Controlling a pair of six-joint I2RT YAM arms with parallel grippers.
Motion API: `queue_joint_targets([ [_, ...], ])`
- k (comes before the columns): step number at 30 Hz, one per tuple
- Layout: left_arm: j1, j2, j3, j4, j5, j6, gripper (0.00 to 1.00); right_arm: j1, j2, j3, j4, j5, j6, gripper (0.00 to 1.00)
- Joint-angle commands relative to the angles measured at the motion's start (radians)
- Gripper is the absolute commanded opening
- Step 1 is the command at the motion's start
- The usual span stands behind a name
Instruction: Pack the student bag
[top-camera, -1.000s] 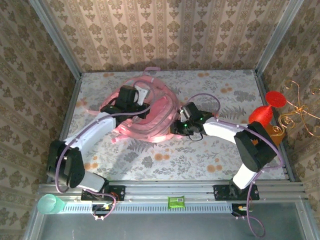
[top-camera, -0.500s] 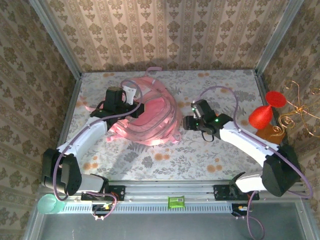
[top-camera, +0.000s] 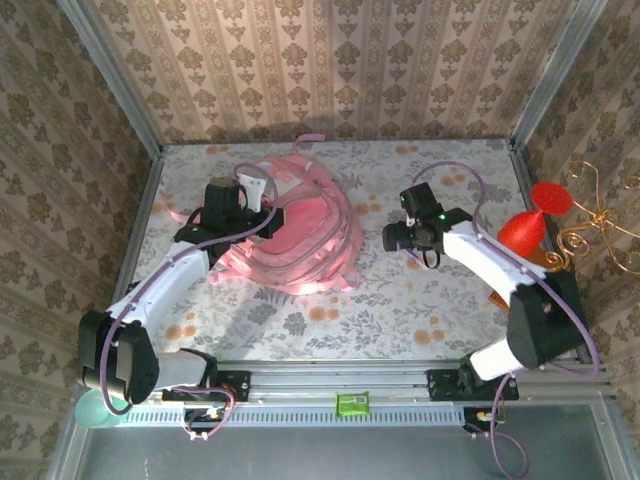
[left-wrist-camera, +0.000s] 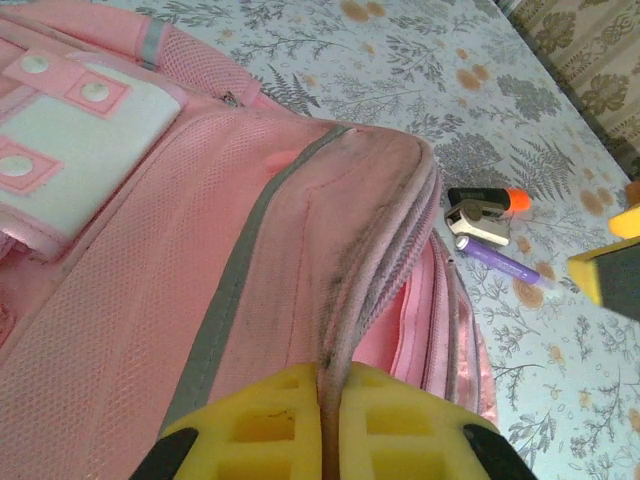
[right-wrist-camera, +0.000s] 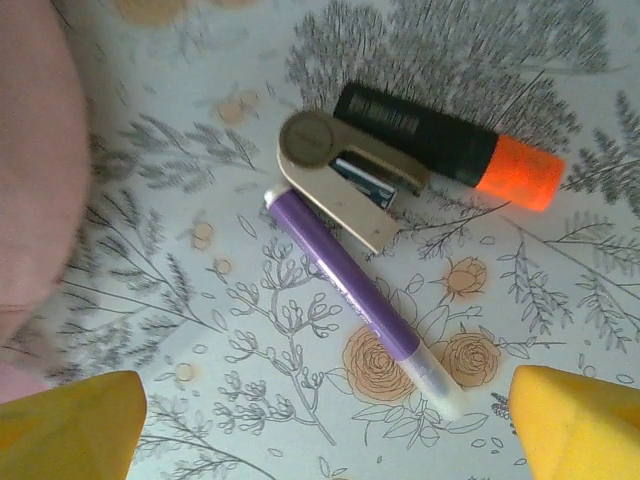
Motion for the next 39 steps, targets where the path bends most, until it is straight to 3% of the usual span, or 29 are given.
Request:
queue_joint_targets([
  [1,0.003,-0.036,0.004,0.037,-0.023,-0.003,0.0,-0.002,0.087,0.071,-0.109,0.007,-0.073,0.95],
  [9,0.001,-0.028,-0.009,0.055,-0.019,-0.016,0.0,-0.011,0.289,0.136,-0.176,0.024,-0.166,0.87],
  [15,-0.003,-0.027,-0.007,0.054,-0.024,-0.015,0.0,-0.025,0.4,0.188,-0.195,0.04,-0.198,0.7],
  [19,-0.009,-0.027,-0.008,0.049,-0.027,-0.013,0.0,-0.019,0.42,0.185,-0.186,-0.023,-0.205,0.55],
  [23,-0.014,-0.034,-0.01,0.037,-0.038,-0.007,0.0,0.007,0.416,0.163,-0.18,-0.045,-0.206,0.35],
  [27,-0.019,-0.046,-0.015,0.033,-0.053,-0.002,0.0,0.044,0.405,0.148,-0.173,-0.061,-0.209,0.21],
  [33,-0.027,-0.058,-0.013,0.027,-0.067,0.0,0.0,0.133,0.32,0.122,-0.128,-0.176,-0.217,0.1],
  [39,-0.041,-0.076,-0.02,0.04,-0.084,-0.017,0.0,0.136,0.097,0.099,-0.067,-0.279,-0.146,0.05],
])
